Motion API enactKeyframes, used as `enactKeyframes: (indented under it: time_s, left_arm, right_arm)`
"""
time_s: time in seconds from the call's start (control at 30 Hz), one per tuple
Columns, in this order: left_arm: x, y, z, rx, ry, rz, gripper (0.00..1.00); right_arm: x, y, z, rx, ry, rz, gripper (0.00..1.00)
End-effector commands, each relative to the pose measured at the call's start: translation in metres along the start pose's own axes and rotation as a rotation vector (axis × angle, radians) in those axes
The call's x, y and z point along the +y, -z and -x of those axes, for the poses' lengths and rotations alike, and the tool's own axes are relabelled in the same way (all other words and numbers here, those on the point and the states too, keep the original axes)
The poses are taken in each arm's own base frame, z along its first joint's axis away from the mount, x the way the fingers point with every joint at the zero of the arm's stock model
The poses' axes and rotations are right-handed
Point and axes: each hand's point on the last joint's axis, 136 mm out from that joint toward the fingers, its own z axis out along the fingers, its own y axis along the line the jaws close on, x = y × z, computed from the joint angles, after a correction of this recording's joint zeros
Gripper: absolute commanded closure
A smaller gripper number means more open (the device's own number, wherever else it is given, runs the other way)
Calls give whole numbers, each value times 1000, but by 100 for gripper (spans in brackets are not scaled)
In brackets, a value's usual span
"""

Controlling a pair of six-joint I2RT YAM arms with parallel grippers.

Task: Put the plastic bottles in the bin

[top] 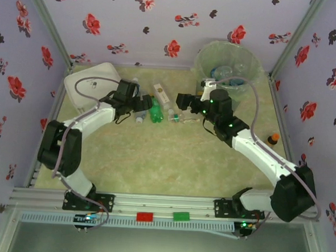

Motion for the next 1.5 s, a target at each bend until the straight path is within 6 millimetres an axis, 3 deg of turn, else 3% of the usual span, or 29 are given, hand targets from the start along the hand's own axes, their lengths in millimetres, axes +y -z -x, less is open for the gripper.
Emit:
enactKeyframes:
  time_s: [0.0,0.2,0.43,0.77,1.3,1.47]
  left_arm:
    - [13,-12,-17,106,-56,62,3]
    - [25,-31,-27,142,-67,116,8]
    - [29,-49,-26,158,-100,147,13]
    - [30,-71,-29,196,-119,163,28]
    - [34,-77,-37,215,-118,168,50]
    - [26,-62,-32,186,-101,130,52]
  right_arm:
    - [2,-13,-8,-15,-87,29,0]
    - [-5,-28,-27,14,-140,27,0]
    - [-3,-32,-28,34,-131,28,0]
    - [-2,-29,-30,46,-115,20,0]
    - [-1,-28,-25,39,-109,15,0]
    - [0,-29,-22,36,-103,12,0]
